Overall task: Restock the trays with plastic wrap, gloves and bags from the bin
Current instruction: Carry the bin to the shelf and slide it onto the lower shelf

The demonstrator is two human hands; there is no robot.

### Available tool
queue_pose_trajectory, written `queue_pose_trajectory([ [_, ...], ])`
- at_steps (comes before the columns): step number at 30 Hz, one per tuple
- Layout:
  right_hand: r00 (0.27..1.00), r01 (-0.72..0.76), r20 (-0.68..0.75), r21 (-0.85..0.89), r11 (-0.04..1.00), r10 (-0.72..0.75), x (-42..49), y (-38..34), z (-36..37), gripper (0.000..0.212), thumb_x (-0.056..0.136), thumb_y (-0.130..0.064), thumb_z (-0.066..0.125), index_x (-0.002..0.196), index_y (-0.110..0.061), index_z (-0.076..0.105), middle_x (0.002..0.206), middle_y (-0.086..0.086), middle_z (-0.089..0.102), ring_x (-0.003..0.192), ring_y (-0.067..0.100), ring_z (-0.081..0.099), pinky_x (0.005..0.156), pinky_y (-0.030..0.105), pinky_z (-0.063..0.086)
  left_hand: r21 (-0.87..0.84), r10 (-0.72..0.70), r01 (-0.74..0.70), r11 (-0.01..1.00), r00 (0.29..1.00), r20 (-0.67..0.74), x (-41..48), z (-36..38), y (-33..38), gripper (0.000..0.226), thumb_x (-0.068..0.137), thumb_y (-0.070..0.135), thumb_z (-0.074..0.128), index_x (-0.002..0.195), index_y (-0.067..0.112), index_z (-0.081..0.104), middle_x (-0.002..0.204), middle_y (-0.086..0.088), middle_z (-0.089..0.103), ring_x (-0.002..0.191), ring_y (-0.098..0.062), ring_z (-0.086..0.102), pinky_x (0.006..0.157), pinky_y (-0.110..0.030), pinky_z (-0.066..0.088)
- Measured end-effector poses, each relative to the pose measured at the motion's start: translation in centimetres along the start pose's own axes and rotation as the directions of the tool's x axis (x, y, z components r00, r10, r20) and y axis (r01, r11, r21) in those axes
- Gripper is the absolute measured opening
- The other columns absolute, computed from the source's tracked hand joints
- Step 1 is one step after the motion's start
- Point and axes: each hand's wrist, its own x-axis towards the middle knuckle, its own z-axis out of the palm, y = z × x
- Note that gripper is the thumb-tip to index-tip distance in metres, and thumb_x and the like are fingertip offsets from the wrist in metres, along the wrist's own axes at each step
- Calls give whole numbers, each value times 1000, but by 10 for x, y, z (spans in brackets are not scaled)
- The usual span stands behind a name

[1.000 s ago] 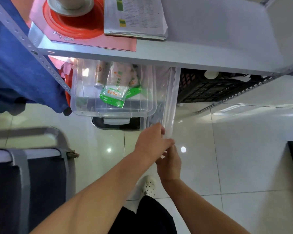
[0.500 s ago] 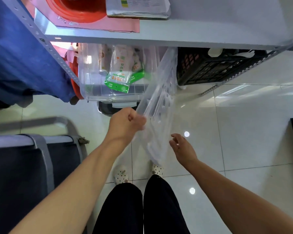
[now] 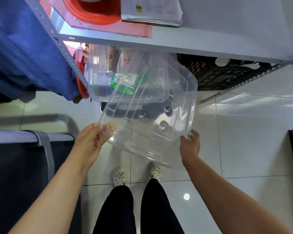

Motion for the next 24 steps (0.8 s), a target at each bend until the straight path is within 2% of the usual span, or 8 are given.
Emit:
queue_pose_trajectory([
  [7, 969, 245, 27, 30, 969, -246, 5, -42, 19, 48, 83, -10, 57, 129, -21, 49, 125, 2, 58, 107, 13, 57, 95, 36, 47, 252, 56, 1, 968, 974, -220, 32, -30, 4, 10, 87, 15, 62, 80, 18, 67, 82, -1, 67, 76, -18, 62, 59, -22, 52],
  [11, 952, 298, 103, -76, 952, -290, 24, -76, 47, 16, 72, -7, 65, 77, -10, 50, 70, 5, 44, 62, 20, 40, 57, 32, 41, 359, 80, 32, 933, 953, -292, 52, -42, 14, 3, 83, 23, 66, 80, 23, 68, 76, 7, 67, 74, -17, 60, 84, -46, 44],
  [15, 959, 239, 151, 21, 971, -239, 46, -106, 74, 37, 70, 6, 62, 61, -21, 38, 59, -7, 30, 55, 10, 28, 46, 18, 28, 390, 129, -9, 921, 950, -284, 77, -38, 27, 6, 75, 29, 66, 80, 25, 68, 77, 12, 68, 75, -14, 62, 90, -52, 42],
  [19, 953, 251, 144, 111, 962, -266, 60, -129, 97, 28, 74, 1, 63, 88, -23, 66, 73, -11, 52, 74, 16, 54, 55, 14, 44, 373, 204, -67, 925, 918, -341, 105, -27, 36, 18, 86, 19, 63, 100, 9, 65, 83, 7, 63, 70, -9, 61, 87, -40, 48],
  [20, 951, 267, 127, 129, 955, -283, 63, -134, 102, 24, 75, 0, 63, 92, -15, 68, 80, -1, 66, 72, 8, 39, 58, 16, 52, 379, 221, -75, 922, 907, -358, 111, -24, 38, 17, 86, 18, 62, 101, 8, 64, 82, 7, 62, 69, -9, 60, 86, -37, 49],
  [21, 949, 282, 106, 143, 949, -298, 66, -139, 105, 26, 75, 0, 62, 100, -7, 66, 92, 7, 68, 107, 22, 46, 68, 25, 54, 391, 238, -83, 917, 900, -367, 117, -22, 39, 15, 87, 17, 62, 99, 8, 64, 80, 7, 62, 68, -9, 60, 86, -35, 49],
  [22, 946, 294, 95, 152, 944, -310, 70, -143, 108, 31, 76, 0, 62, 107, -3, 63, 106, 7, 60, 94, 28, 54, 76, 30, 47, 410, 252, -87, 908, 896, -366, 122, -18, 39, 11, 87, 16, 61, 94, 9, 65, 78, 7, 61, 67, -9, 59, 86, -34, 49],
  [24, 945, 298, 95, 149, 943, -313, 81, -150, 113, 46, 78, -4, 63, 124, -7, 57, 121, 9, 62, 102, 23, 59, 78, 26, 51, 458, 285, -96, 884, 887, -364, 130, -11, 39, 11, 87, 15, 61, 77, 15, 64, 73, 7, 59, 64, -9, 57, 86, -35, 49],
])
